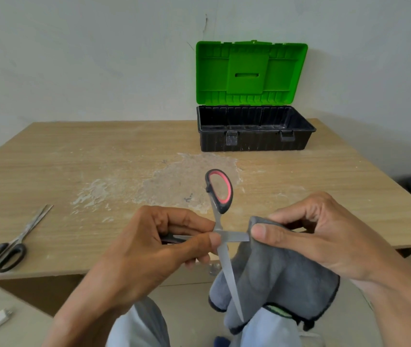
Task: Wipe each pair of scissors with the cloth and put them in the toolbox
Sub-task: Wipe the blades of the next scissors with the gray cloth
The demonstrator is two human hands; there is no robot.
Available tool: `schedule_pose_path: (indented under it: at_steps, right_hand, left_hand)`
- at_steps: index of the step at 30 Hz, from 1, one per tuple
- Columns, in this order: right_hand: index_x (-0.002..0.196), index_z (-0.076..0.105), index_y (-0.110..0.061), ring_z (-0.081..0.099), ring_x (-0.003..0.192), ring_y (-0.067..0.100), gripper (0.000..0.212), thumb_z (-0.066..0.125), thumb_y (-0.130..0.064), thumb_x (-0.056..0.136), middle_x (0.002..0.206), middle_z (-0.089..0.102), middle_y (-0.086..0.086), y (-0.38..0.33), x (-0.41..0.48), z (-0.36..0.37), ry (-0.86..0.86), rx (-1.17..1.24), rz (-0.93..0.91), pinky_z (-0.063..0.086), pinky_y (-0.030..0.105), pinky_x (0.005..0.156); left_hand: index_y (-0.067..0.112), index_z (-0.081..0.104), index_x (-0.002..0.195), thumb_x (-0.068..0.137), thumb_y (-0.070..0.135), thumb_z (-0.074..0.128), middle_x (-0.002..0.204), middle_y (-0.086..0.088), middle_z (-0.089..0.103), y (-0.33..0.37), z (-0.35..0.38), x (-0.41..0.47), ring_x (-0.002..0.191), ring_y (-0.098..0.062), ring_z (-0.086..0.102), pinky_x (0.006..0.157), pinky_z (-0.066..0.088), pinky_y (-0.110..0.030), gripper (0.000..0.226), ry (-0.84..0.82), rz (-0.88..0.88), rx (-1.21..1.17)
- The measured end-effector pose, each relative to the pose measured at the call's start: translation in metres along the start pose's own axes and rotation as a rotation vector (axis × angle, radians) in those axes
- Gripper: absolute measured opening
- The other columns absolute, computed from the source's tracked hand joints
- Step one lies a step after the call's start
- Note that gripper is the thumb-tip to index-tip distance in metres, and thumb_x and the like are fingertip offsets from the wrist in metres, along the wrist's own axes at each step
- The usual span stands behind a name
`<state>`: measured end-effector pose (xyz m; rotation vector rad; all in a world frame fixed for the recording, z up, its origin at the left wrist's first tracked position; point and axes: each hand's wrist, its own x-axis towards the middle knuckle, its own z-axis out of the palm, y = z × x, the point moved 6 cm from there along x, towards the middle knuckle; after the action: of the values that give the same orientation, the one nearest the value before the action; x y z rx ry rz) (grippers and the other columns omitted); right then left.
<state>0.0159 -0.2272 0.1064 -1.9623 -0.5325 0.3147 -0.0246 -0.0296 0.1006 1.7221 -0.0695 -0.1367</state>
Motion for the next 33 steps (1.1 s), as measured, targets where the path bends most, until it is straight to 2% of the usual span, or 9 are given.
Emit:
schedule_pose_path:
  at_steps: [5, 9, 12, 14, 18, 22, 27, 30, 33]
  right_hand:
    - [0.080, 0.085, -0.017, 0.056, 0.059, 0.013, 0.035, 0.072, -0.048, 0.090, 0.065, 0.069, 0.013, -0.006, 0.003, 0.015, -0.031, -0.001, -0.063, 0.040, 0.024, 0.061]
    - [0.078, 0.086, -0.023, 0.067, 0.063, 0.028, 0.028, 0.076, -0.044, 0.093, 0.068, 0.075, 0.006, -0.001, -0.001, 0.006, -0.025, 0.002, -0.046, 0.047, 0.034, 0.062]
    - [0.071, 0.085, -0.028, 0.066, 0.061, 0.007, 0.022, 0.075, -0.038, 0.088, 0.063, 0.074, -0.005, 0.000, -0.005, 0.000, -0.012, 0.030, -0.040, 0.045, 0.017, 0.064]
    - [0.075, 0.087, -0.027, 0.069, 0.064, 0.008, 0.020, 0.075, -0.039, 0.086, 0.068, 0.078, -0.003, -0.001, -0.005, 0.000, -0.011, 0.039, -0.036, 0.047, 0.015, 0.066]
    - [0.083, 0.088, -0.026, 0.067, 0.062, 0.009, 0.021, 0.075, -0.043, 0.085, 0.068, 0.078, 0.001, -0.007, 0.000, 0.007, 0.024, 0.073, -0.057, 0.046, 0.020, 0.063]
    - [0.088, 0.087, -0.035, 0.063, 0.065, 0.039, 0.026, 0.074, -0.058, 0.088, 0.075, 0.075, 0.018, -0.010, 0.005, 0.016, 0.025, 0.014, -0.102, 0.047, 0.049, 0.064]
    - [0.082, 0.087, -0.028, 0.061, 0.065, 0.043, 0.036, 0.074, -0.062, 0.082, 0.074, 0.073, 0.024, -0.002, 0.002, 0.002, 0.064, 0.029, -0.109, 0.044, 0.045, 0.062]
    - [0.083, 0.087, -0.024, 0.062, 0.066, 0.045, 0.040, 0.074, -0.063, 0.082, 0.075, 0.072, 0.027, 0.000, 0.001, -0.001, 0.059, 0.026, -0.111, 0.046, 0.051, 0.062]
    - [0.076, 0.085, -0.021, 0.052, 0.054, 0.031, 0.041, 0.077, -0.060, 0.086, 0.058, 0.062, 0.015, -0.005, 0.001, 0.001, 0.056, -0.006, -0.143, 0.039, 0.044, 0.058]
  left_hand:
    - [0.022, 0.080, 0.078, 0.069, 0.028, 0.079, 0.070, -0.006, 0.076, 0.006, 0.006, -0.002, 0.060, -0.010, 0.068, 0.057, 0.052, -0.017, 0.011, -0.003, 0.015, 0.025]
    - [0.019, 0.081, 0.078, 0.069, 0.026, 0.079, 0.065, -0.005, 0.074, 0.002, -0.001, -0.005, 0.055, -0.009, 0.064, 0.056, 0.050, -0.017, 0.011, 0.005, 0.002, 0.004]
    - [0.018, 0.081, 0.076, 0.069, 0.024, 0.079, 0.063, -0.006, 0.073, 0.001, -0.005, -0.006, 0.054, -0.009, 0.062, 0.055, 0.050, -0.017, 0.010, 0.012, -0.001, -0.003]
    - [0.017, 0.080, 0.074, 0.067, 0.022, 0.079, 0.061, -0.006, 0.072, 0.002, -0.005, -0.006, 0.052, -0.009, 0.062, 0.053, 0.049, -0.017, 0.009, 0.028, 0.011, -0.017]
    - [0.016, 0.080, 0.074, 0.067, 0.023, 0.078, 0.060, -0.004, 0.072, 0.009, 0.000, -0.005, 0.049, -0.006, 0.060, 0.052, 0.047, -0.015, 0.010, 0.025, 0.039, -0.018]
    - [0.012, 0.080, 0.077, 0.067, 0.024, 0.079, 0.061, -0.003, 0.072, 0.008, -0.001, -0.004, 0.050, -0.007, 0.060, 0.054, 0.046, -0.014, 0.015, 0.028, 0.038, -0.030]
    - [0.010, 0.080, 0.079, 0.064, 0.025, 0.081, 0.061, -0.008, 0.071, 0.005, -0.010, -0.008, 0.052, -0.010, 0.058, 0.054, 0.046, -0.014, 0.021, 0.058, 0.038, -0.038]
    - [0.011, 0.080, 0.079, 0.065, 0.022, 0.082, 0.061, -0.006, 0.071, 0.008, -0.010, -0.009, 0.051, -0.008, 0.060, 0.053, 0.046, -0.014, 0.018, 0.061, 0.056, -0.005]
    - [0.011, 0.080, 0.077, 0.068, 0.019, 0.082, 0.062, -0.005, 0.073, 0.014, -0.005, -0.009, 0.050, -0.007, 0.062, 0.052, 0.047, -0.013, 0.013, 0.069, 0.067, 0.024]
